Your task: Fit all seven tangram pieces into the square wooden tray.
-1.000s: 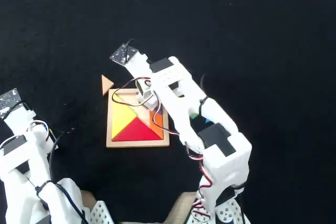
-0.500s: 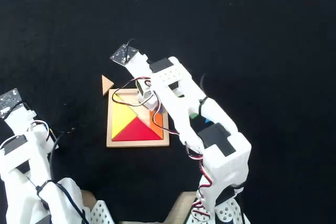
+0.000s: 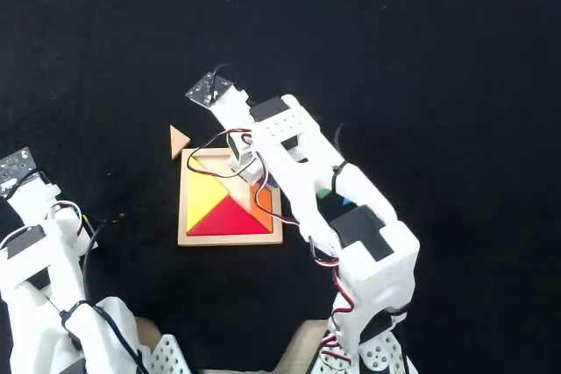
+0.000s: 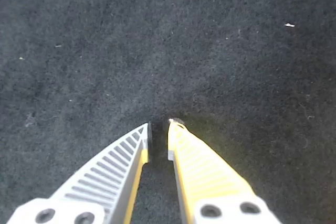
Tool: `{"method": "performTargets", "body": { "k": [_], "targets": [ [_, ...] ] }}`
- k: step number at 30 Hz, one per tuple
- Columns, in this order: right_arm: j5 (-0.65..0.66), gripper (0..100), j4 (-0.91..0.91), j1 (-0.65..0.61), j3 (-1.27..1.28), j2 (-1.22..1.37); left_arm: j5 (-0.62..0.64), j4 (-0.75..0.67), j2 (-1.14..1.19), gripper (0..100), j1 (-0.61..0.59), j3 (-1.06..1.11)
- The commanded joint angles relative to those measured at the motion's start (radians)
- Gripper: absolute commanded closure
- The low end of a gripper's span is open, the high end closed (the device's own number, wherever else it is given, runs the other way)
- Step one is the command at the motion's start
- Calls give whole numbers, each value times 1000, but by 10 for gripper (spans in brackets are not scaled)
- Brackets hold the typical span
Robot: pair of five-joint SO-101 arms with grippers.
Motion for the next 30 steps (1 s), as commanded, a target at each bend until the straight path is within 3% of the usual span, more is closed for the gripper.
{"method": "performTargets", "body": {
  "k": [1, 4, 9, 15, 23, 30],
  "targets": [
    [6, 727, 31, 3, -93, -50, -5, -6, -20, 923, 1, -19],
    [12, 789, 104, 17, -151, -104, -5, -6, -20, 923, 1, -19],
    [14, 992, 215, 77, -170, -216, -5, -6, -20, 923, 1, -19],
    [35, 987, 120, 143, 13, -228, -5, -6, -20, 923, 1, -19],
    [75, 987, 11, 141, 125, -182, -5, -6, -20, 923, 1, -19],
    [75, 987, -12, 35, 127, -148, -5, -6, -20, 923, 1, -19]
  ]
}}
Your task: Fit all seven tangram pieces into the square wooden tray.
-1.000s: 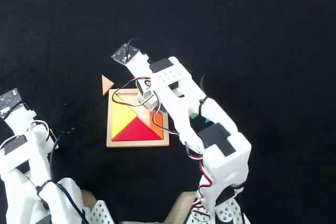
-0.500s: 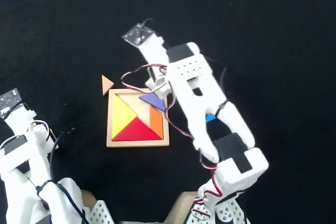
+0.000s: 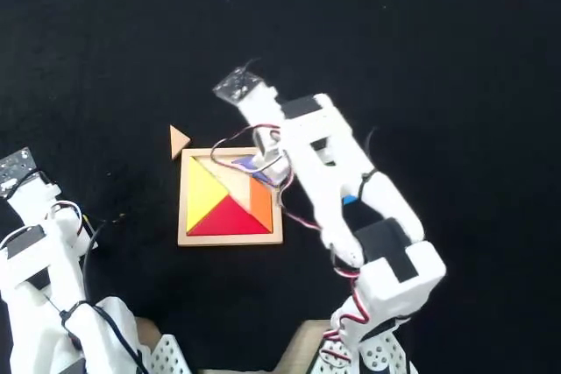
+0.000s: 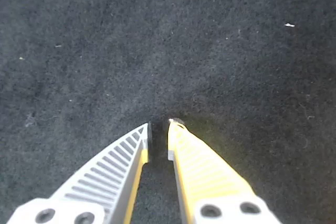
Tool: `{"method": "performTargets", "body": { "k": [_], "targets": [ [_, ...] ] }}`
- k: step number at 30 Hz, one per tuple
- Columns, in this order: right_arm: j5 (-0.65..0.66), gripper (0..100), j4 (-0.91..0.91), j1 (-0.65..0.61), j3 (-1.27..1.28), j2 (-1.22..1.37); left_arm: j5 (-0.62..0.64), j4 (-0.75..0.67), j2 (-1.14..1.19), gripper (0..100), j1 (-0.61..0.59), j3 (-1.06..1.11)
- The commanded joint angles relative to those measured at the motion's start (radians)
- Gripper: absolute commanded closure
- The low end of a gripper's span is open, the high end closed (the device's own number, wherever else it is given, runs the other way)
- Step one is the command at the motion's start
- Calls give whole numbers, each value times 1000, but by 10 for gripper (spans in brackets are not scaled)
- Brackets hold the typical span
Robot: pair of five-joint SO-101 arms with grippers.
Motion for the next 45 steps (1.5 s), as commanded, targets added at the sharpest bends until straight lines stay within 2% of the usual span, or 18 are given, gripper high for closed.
{"method": "performTargets", "body": {
  "k": [1, 5, 12, 21, 31, 39, 43, 45],
  "targets": [
    [8, 987, -35, -44, -1, -7, -5, -6, -20, 923, 1, -19],
    [8, 987, -31, -26, -8, -18, -5, -6, -20, 923, 1, -19],
    [15, 987, 18, 83, -47, -48, -5, -6, -20, 923, 1, -19],
    [15, 987, 15, 41, -114, 111, -5, -6, -20, 923, 1, -19],
    [9, 987, 57, 20, -131, 70, -5, -6, -20, 923, 1, -19],
    [6, 987, 55, 101, -125, -5, 2, -14, -20, 923, -7, -19],
    [-81, 987, 12, 132, -110, 4, -3, -6, -20, 921, 7, -19],
    [-115, 987, -35, 144, -84, 5, -18, 2, -20, 920, 68, -31]
  ]
}}
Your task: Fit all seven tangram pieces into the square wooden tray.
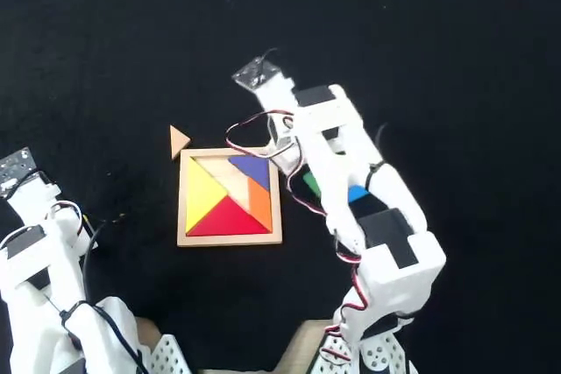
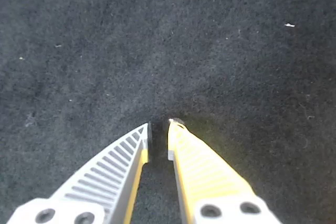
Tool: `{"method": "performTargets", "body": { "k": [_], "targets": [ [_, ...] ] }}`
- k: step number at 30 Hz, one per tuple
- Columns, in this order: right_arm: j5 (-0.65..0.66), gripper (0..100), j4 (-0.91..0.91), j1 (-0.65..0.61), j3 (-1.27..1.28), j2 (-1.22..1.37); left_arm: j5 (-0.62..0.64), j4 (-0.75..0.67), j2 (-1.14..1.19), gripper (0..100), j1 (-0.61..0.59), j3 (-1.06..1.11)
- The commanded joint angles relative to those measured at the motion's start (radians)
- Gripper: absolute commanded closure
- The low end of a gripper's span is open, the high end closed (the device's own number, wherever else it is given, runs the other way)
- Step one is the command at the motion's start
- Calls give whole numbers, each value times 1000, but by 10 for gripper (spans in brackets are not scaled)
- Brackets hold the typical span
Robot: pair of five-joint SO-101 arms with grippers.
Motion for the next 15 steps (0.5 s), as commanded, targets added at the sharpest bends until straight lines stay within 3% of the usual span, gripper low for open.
{"method": "performTargets", "body": {
  "k": [1, 4, 10, 15],
  "targets": [
    [-60, 987, -80, 34, 8, -48, -58, 18, -21, 920, 119, -44],
    [-78, 987, -141, 54, 42, -50, -164, 157, -8, 920, 292, -176],
    [-97, 987, -178, 60, 76, -50, 37, 420, 87, 920, 490, -613],
    [-97, 987, -178, 61, 74, -44, 187, 459, 319, 919, 651, -872]
  ]
}}
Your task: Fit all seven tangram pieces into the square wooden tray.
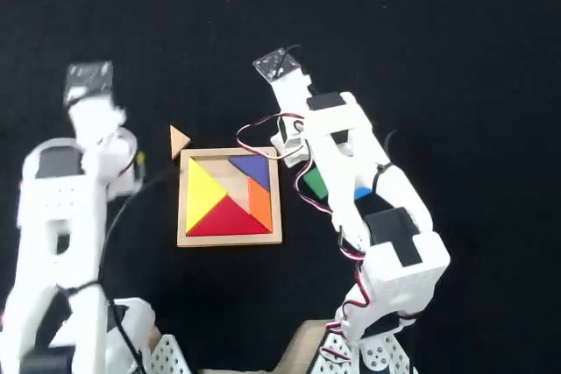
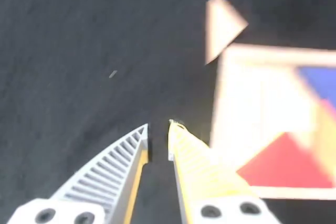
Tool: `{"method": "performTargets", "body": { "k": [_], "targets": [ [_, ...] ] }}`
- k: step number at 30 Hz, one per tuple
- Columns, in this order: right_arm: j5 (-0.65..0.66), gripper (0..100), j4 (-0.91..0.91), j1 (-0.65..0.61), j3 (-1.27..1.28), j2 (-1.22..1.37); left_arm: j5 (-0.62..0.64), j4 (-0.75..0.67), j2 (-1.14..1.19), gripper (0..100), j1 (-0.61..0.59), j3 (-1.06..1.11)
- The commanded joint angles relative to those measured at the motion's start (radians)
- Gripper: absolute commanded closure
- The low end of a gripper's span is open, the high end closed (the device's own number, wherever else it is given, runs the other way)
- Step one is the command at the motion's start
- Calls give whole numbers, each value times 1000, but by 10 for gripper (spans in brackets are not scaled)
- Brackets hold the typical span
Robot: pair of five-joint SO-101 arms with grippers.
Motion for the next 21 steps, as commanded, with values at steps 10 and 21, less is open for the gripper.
{"method": "performTargets", "body": {
  "k": [10, 21],
  "targets": [
    [-6, 987, -78, 12, 31, -42, 252, -40, 568, 784, 179, -456],
    [0, 987, -80, 8, 27, -42, 252, -252, 767, 801, 140, -463]
  ]
}}
